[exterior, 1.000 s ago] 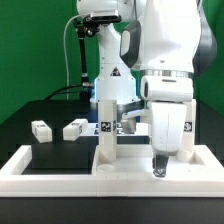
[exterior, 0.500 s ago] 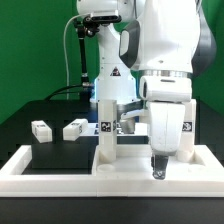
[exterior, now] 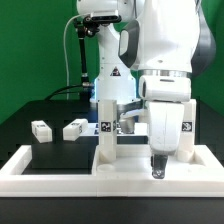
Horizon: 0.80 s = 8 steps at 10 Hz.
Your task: Assemble desk
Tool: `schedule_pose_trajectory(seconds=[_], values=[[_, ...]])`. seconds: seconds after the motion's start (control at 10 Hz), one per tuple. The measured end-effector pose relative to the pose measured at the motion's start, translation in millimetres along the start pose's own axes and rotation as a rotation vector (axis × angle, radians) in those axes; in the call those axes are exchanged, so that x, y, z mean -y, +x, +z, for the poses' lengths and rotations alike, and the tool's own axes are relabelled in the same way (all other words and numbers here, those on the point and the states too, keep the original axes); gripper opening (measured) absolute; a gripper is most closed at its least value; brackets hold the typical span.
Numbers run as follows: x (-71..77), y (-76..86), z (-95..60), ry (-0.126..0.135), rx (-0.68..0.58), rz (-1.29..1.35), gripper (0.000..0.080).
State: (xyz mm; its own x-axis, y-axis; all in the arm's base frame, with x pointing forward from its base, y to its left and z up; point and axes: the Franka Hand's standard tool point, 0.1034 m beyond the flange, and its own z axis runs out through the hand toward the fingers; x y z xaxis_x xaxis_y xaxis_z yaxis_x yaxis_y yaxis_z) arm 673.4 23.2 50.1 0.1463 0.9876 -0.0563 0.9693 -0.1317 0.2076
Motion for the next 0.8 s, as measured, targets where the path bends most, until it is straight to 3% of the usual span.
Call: schedule_pose_trajectory(seconds=[0.2,0.3,0.4,0.8], values=[[4.1,-21.1,-56.4,0.038,0.016,0.034,0.0649],[-3.5,-33.2,-76.4,0.041,0.027,0.048,0.0649],[-13.3,-40.2,-81.9,0.037,0.037,0.119,0.0649],[-8.7,-36.7,-77.5,0.036,0.04,0.435,0.0649]])
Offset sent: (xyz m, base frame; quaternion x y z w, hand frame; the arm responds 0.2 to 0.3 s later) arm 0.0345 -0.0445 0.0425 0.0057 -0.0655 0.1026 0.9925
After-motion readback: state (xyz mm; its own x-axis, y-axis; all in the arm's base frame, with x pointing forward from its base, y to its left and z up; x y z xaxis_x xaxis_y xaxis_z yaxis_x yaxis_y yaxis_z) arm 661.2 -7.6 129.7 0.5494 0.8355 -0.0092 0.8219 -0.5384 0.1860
